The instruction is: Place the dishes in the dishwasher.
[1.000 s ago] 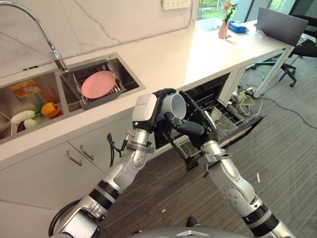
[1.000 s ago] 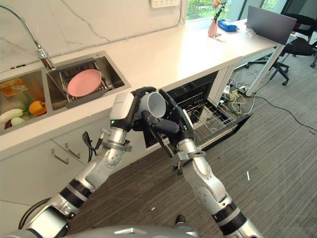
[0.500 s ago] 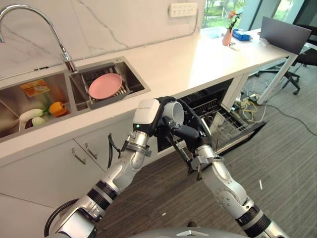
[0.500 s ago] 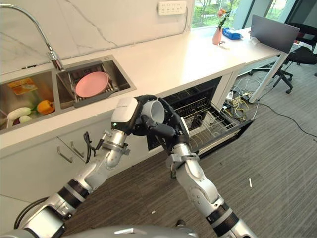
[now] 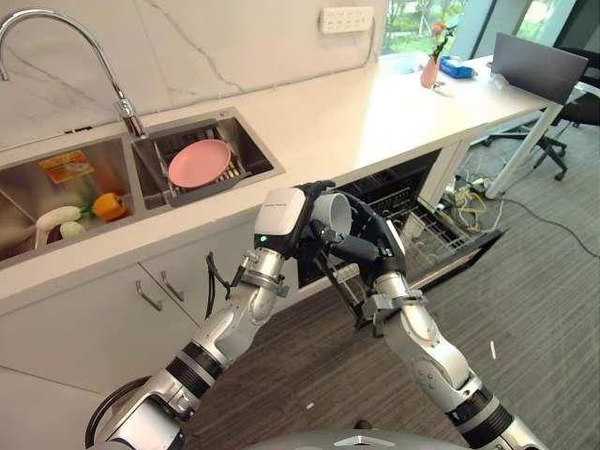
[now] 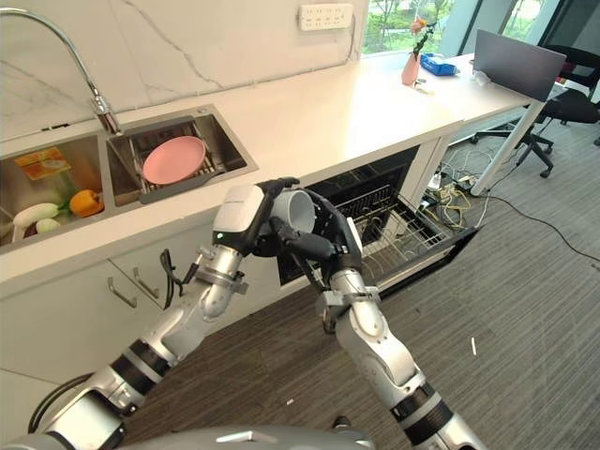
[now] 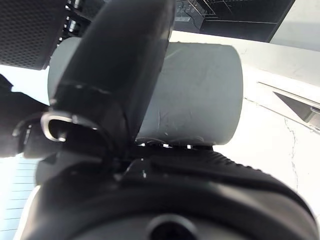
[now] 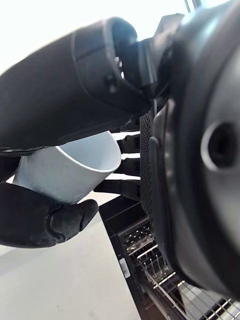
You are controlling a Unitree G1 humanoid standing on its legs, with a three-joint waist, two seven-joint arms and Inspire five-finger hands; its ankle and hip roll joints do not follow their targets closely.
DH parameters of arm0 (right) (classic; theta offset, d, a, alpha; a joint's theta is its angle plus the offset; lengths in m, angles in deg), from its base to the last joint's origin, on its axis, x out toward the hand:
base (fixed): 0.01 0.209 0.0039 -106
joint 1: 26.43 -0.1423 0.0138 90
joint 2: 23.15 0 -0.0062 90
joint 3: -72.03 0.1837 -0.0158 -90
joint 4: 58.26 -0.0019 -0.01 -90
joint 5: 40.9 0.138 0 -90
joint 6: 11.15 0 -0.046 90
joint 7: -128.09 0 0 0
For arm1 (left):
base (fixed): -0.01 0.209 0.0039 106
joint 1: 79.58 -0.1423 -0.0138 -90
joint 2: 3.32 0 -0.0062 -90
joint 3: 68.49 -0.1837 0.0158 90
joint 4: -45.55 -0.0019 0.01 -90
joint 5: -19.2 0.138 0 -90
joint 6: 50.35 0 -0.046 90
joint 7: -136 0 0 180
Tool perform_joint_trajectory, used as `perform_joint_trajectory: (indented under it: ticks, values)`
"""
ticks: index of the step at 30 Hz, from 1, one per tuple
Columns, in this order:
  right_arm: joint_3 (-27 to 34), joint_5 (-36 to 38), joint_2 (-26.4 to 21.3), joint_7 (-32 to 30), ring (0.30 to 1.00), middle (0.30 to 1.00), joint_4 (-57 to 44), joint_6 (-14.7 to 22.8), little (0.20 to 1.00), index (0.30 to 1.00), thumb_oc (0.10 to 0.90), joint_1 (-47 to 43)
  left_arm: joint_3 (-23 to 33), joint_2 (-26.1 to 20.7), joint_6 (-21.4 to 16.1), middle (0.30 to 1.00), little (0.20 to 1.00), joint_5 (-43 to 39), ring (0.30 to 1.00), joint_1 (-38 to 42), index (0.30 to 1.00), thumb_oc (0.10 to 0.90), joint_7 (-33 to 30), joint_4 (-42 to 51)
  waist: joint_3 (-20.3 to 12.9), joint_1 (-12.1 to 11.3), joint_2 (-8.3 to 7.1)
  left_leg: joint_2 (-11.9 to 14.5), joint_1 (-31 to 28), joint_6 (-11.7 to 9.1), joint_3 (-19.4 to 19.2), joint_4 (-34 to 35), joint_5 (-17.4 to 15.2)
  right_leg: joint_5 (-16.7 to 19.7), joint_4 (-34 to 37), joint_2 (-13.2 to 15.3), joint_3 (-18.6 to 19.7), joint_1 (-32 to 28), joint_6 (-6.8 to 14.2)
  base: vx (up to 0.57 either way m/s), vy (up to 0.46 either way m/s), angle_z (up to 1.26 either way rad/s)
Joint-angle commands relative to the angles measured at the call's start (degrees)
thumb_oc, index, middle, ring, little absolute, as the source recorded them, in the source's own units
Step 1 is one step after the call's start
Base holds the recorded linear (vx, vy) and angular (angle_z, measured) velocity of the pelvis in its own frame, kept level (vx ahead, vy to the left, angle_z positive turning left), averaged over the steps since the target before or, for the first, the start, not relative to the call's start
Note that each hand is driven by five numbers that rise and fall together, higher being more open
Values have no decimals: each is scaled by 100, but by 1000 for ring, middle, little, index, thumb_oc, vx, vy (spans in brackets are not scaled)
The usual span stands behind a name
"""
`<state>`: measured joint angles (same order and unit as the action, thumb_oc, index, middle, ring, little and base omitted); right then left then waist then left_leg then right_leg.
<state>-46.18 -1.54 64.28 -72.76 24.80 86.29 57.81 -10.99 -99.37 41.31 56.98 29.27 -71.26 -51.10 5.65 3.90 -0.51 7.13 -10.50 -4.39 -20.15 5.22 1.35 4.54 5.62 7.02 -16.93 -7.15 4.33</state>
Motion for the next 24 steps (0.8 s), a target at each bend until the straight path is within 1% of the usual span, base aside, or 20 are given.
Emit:
perform_joint_trajectory:
  ticks: [1,3,4,6,7,9,10,11,13,14,15,17,18,19,21,22,24]
  values:
    - [595,-439,549,-89,300,300,-1253,944,300,300,400,-728,-150,68,-335,900,900,229,900,520,900,800,-370,268,-154,79,-133,98,-337,-245,-52,-22,-229,-202,-160,479,128,-196,610,0,0,0]
    - [687,-477,534,-159,300,300,-1269,984,300,300,400,-686,-41,37,-317,900,900,170,900,452,900,800,-411,298,-156,83,-130,106,-341,-252,-53,-22,-226,-199,-159,482,122,-200,607,0,0,0]
    - [961,-652,486,-309,300,300,-1377,1063,300,300,400,-627,207,5,-284,900,900,-19,900,280,900,800,-504,330,-159,85,-125,119,-345,-262,-50,-22,-213,-198,-158,475,107,-204,603,0,0,0]
    - [959,-654,486,-312,300,300,-1381,1061,300,300,400,-624,208,4,-283,900,900,-20,900,277,900,800,-502,333,-161,87,-125,120,-345,-262,-49,-22,-213,-198,-157,475,106,-205,603,0,0,0]
    - [1283,-1043,461,-594,300,300,-1383,1174,300,300,400,-618,502,-3,-179,900,900,-189,900,149,900,800,-777,56,-176,94,-109,141,-349,-285,-46,-22,-195,-205,-150,458,90,-217,597,0,0,0]
    - [1503,-1375,423,-770,300,300,-1369,1173,300,300,400,-597,740,-85,-134,900,900,-195,900,134,900,800,-886,99,-172,101,-87,149,-354,-293,-41,-22,-193,-212,-146,443,81,-227,596,0,0,0]
    - [1619,-1560,392,-825,300,300,-1319,1127,300,300,400,-603,1001,-175,-106,900,900,-228,900,48,900,800,-962,168,-176,94,-78,162,-355,-303,-34,-22,-183,-220,-143,433,62,-239,594,0,0,0]
    - [1617,-1561,393,-826,300,300,-1319,1127,300,300,400,-603,1004,-176,-105,900,900,-228,900,45,900,800,-960,172,-176,97,-79,163,-355,-303,-33,-22,-183,-220,-143,433,61,-240,594,0,0,0]
    - [1821,-2093,238,-906,300,300,-1207,1005,300,300,400,-624,1318,-271,-100,900,900,-300,900,-139,900,800,-1089,116,-164,82,-64,170,-345,-317,-23,-22,-165,-219,-143,425,56,-242,594,0,0,0]
    - [1809,-2113,240,-918,300,300,-1207,999,300,300,400,-630,1329,-271,-104,900,900,-303,900,-147,900,800,-1087,121,-164,88,-59,171,-346,-317,-25,-22,-166,-219,-144,424,58,-242,594,0,0,0]
    - [1936,-2538,97,-953,300,300,-1150,886,300,300,400,-631,1453,-300,-154,900,900,-366,900,-282,900,800,-1099,118,-155,75,-52,171,-343,-318,-17,-22,-166,-219,-146,422,56,-235,593,0,0,0]
    - [1936,-2538,97,-953,300,300,-1150,886,300,300,400,-631,1453,-300,-154,900,900,-366,900,-282,900,800,-1099,118,-155,75,-52,171,-343,-318,-17,-22,-166,-219,-146,422,56,-235,593,0,0,0]
    - [2082,-2887,-19,-965,300,300,-1058,823,300,300,400,-603,1567,-336,-256,900,900,-446,900,-437,900,800,-1075,170,-141,59,-42,176,-331,-318,-9,-22,-161,-224,-150,418,55,-230,592,0,0,0]
    - [2202,-3277,-229,-924,300,300,-550,655,300,300,400,-666,1712,-389,-568,900,900,-691,900,-911,900,800,-984,258,-66,-19,-49,173,-279,-314,48,-22,-149,-223,-175,421,37,-198,582,0,0,0]
    - [2189,-3338,-320,-886,300,300,-391,591,300,300,400,-709,1738,-404,-607,900,900,-742,900,-1054,900,800,-963,231,-42,-59,-58,166,-248,-316,73,-22,-137,-224,-190,422,24,-180,582,-20,-7,3]
    - [2269,-3410,-441,-951,300,300,63,533,300,300,400,-698,1789,-447,-651,900,900,-812,900,-1390,900,800,-908,105,41,-153,-57,159,-162,-320,144,-22,-103,-230,-202,429,-32,-153,576,-40,-15,5]
    - [2269,-3410,-441,-951,300,300,63,533,300,300,400,-698,1789,-447,-651,900,900,-812,900,-1390,900,800,-908,105,41,-153,-57,159,-162,-320,144,-22,-103,-230,-202,429,-32,-153,576,-28,-14,13]
